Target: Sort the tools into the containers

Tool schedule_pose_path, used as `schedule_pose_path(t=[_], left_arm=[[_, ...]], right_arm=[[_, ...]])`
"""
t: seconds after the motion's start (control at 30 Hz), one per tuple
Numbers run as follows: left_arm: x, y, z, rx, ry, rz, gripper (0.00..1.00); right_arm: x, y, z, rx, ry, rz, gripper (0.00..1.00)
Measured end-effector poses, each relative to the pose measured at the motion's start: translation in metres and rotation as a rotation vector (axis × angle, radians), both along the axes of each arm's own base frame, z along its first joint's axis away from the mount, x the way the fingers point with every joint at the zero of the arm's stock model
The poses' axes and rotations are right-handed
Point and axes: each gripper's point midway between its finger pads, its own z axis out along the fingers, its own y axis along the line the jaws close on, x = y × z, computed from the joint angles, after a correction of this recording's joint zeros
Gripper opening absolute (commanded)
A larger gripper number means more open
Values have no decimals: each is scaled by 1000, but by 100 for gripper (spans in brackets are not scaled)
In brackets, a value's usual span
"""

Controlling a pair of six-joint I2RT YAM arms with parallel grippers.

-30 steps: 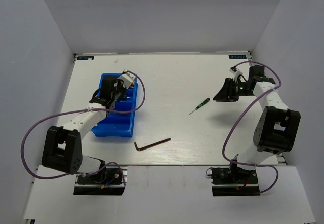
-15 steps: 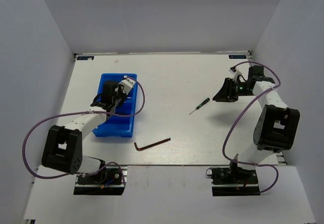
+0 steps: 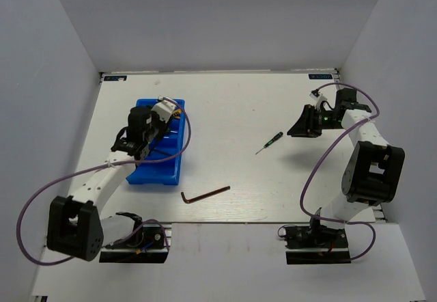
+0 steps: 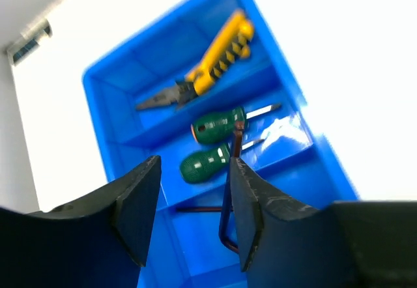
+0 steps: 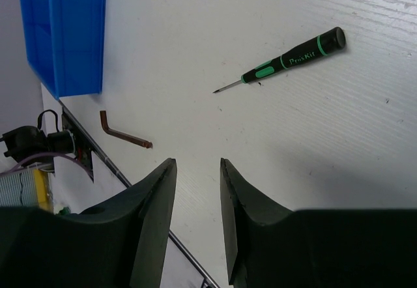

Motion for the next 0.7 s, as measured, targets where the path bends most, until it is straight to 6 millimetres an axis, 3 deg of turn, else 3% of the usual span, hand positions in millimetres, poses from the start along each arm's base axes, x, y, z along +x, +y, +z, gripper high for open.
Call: schedule_pose_path(t=[0.07, 0.1, 0.13, 0.17, 0.27, 0.4, 0.53, 0.7], left_arm=[[-2, -4, 23, -39, -44, -9, 44], [-3, -6, 31, -57, -60, -10, 21], [-3, -7, 41, -82, -76, -3, 8], [-2, -7, 48, -98, -89, 7, 0], [2, -7, 55, -130, -71, 44, 0], [3, -23, 39, -193, 53, 28, 0], [-21, -74, 28, -322, 240, -151, 28], [-81, -137, 12, -332, 459, -403, 38]], right_arm=[[0, 0, 0, 0, 0, 0, 39], [0, 0, 0, 0, 0, 0, 39], [0, 0, 0, 0, 0, 0, 39], [0, 0, 0, 0, 0, 0, 39], [0, 0, 0, 0, 1, 0, 39], [0, 0, 0, 0, 1, 0, 39], [0, 0, 0, 0, 2, 0, 39], [1, 0, -1, 0, 5, -1, 39]])
